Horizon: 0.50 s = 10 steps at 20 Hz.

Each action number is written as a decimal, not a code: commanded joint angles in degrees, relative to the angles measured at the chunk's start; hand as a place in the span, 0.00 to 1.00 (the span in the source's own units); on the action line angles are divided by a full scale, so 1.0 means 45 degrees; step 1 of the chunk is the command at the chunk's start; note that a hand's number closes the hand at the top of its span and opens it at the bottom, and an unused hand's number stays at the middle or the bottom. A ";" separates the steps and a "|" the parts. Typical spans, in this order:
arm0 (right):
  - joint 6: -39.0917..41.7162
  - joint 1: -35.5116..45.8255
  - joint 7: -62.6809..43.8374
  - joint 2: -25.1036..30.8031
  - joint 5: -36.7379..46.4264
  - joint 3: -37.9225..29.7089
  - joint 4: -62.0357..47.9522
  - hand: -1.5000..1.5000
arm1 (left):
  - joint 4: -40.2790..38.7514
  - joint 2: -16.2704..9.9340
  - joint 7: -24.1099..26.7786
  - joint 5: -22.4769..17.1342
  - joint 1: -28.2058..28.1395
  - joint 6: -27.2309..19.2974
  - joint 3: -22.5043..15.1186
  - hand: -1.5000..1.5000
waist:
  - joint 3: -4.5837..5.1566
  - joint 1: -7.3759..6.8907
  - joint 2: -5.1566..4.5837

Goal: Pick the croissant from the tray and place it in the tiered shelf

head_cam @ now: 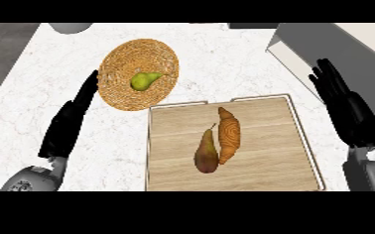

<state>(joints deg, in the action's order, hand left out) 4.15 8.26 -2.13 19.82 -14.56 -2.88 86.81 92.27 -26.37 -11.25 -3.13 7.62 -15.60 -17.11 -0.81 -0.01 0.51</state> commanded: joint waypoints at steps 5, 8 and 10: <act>-0.1615 0.3217 -0.1016 0.0777 0.4101 0.2002 0.1556 1.00 | -0.0053 0.0765 -0.0349 -0.1630 0.1343 0.0205 0.1501 0.50 | 0.0247 -0.0328 -0.0110; -0.4168 0.3348 -0.3454 0.1015 0.6518 0.1541 0.0665 1.00 | -0.0337 0.1112 -0.0349 -0.2319 0.1275 0.0354 0.1756 0.50 | 0.0292 -0.0174 -0.0152; -0.3716 0.3060 -0.3400 -0.0985 0.4706 0.1894 0.0595 0.00 | -0.0622 0.1031 0.0073 -0.2926 0.0915 0.0969 0.2317 0.50 | 0.0194 -0.0121 -0.0135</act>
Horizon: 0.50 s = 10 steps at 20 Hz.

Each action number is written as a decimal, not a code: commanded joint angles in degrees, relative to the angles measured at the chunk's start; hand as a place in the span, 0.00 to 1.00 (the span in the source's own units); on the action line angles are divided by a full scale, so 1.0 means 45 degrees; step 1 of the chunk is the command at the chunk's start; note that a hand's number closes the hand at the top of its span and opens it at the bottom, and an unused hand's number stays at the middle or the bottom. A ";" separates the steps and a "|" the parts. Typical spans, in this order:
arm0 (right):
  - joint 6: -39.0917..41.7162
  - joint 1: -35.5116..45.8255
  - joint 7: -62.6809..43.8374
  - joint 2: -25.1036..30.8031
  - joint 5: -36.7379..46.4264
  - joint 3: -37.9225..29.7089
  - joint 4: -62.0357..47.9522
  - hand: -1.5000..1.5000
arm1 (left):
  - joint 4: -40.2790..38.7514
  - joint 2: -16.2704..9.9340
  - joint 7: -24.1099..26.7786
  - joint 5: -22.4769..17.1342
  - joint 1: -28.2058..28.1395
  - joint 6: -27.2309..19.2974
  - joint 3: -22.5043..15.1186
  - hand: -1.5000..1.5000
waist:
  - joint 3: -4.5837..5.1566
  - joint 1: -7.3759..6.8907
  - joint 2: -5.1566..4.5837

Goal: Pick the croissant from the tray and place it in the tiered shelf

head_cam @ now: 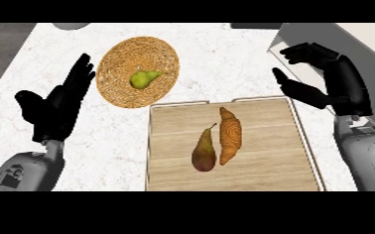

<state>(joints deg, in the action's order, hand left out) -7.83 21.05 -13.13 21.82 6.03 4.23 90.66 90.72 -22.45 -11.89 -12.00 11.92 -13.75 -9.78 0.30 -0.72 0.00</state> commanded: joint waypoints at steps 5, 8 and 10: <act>0.0793 0.0585 -0.1393 -0.1369 -0.0512 0.1319 0.1911 0.00 | -0.1080 0.0442 -0.0037 -0.0746 0.0743 0.0646 0.0952 0.50 | -0.0061 0.0234 0.0027; 0.1856 0.1106 -0.3780 -0.0824 -0.0247 0.2421 0.2955 0.00 | -0.1234 0.0293 0.0107 -0.0877 0.0557 0.0860 0.1184 0.50 | -0.0044 0.0297 0.0070; 0.2584 0.2132 -0.5480 -0.0463 -0.0232 0.2718 0.2666 0.00 | -0.1320 0.0611 0.0493 -0.0462 0.0508 0.0680 0.0830 0.50 | -0.0034 0.0243 0.0051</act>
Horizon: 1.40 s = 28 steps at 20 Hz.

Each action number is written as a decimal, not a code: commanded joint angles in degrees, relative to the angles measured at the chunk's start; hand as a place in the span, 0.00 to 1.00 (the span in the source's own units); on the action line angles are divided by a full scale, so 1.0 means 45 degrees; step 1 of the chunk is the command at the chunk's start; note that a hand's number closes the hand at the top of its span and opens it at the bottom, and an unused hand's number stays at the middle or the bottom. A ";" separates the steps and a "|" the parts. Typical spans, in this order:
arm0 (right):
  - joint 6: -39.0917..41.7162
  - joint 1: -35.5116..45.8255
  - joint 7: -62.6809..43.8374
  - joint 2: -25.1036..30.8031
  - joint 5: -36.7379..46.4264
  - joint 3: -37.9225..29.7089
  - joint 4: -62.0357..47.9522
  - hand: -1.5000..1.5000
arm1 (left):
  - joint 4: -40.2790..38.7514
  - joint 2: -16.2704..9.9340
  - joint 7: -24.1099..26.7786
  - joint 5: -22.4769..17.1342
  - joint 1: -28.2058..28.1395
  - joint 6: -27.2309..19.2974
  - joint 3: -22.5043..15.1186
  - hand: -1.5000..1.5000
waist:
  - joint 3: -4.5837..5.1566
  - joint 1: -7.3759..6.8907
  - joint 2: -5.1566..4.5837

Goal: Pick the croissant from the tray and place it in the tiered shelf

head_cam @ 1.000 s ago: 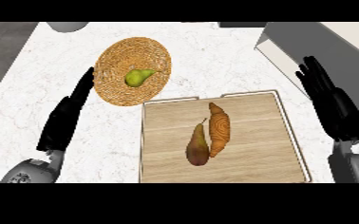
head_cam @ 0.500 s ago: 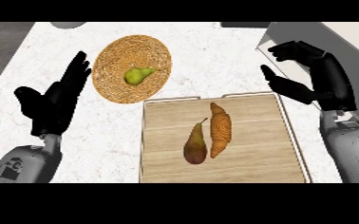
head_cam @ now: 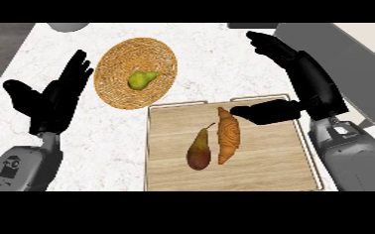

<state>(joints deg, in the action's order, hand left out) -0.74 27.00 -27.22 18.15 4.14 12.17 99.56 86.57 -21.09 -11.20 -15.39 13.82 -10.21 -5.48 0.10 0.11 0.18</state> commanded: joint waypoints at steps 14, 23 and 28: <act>0.6639 0.4764 -0.9402 0.1131 0.3065 0.6279 -0.0604 0.00 | 0.0173 0.0034 -0.0159 -0.0166 0.0102 0.0351 0.0188 0.50 | 0.0017 -0.0264 0.0047; 0.6795 0.5293 -1.0038 -0.1248 0.3932 0.7739 -0.3710 0.00 | -0.0736 -0.0075 0.0390 -0.0242 0.0338 0.0759 0.0772 0.50 | 0.0011 -0.0122 -0.0027; 0.6970 0.5593 -1.0556 -0.1851 0.4534 0.8090 -0.5186 0.00 | -0.0709 -0.0165 -0.0380 -0.0321 0.0937 0.0742 0.0839 0.50 | 0.0002 -0.0085 -0.0016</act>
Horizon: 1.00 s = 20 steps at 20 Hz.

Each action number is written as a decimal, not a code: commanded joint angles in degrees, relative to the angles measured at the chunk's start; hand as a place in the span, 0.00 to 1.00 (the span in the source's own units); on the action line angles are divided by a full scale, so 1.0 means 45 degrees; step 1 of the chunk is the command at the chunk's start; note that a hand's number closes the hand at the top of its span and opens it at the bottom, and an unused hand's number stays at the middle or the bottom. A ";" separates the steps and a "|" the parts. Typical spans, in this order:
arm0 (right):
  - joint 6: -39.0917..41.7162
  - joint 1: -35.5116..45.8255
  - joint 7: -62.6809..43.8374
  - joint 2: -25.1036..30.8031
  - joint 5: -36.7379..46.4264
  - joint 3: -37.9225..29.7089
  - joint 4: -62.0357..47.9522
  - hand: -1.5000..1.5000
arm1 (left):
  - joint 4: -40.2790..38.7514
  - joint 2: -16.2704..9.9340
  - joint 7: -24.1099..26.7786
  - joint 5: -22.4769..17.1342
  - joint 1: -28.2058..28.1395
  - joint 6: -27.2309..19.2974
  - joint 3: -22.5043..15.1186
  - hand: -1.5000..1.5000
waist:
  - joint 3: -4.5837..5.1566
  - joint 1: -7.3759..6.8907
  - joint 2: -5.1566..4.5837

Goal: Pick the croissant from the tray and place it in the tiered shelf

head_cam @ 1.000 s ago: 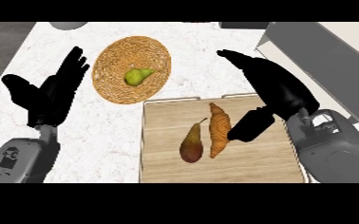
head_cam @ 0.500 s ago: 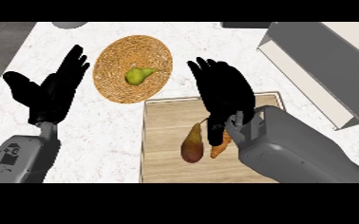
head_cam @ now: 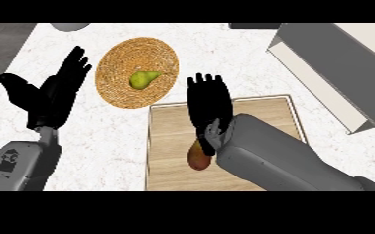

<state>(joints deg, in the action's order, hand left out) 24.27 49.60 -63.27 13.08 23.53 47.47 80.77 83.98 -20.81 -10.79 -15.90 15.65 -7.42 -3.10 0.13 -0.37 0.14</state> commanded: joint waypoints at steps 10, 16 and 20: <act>0.2001 -0.0690 -0.3426 -0.0954 0.0635 0.0492 0.0184 0.00 | 0.0232 -0.0158 -0.0142 0.0027 -0.0388 0.0203 0.0411 0.50 | -0.0015 0.0170 0.0053; 0.2066 -0.1421 -0.2767 -0.0564 0.1202 0.0351 -0.0290 0.00 | 0.1153 -0.0130 -0.0686 0.0186 -0.0466 0.0028 0.0286 0.50 | -0.0024 0.0107 0.0044; 0.2196 -0.1802 -0.3195 -0.1138 0.1812 0.0276 0.0405 0.00 | -0.0525 0.0447 0.0592 0.0439 -0.0013 0.0253 0.0325 0.50 | -0.0011 0.0317 -0.0007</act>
<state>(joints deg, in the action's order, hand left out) 29.34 41.86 -65.28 10.65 30.54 49.21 80.96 85.89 -20.24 -10.87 -14.57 13.51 -6.81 -1.87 0.05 0.50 0.26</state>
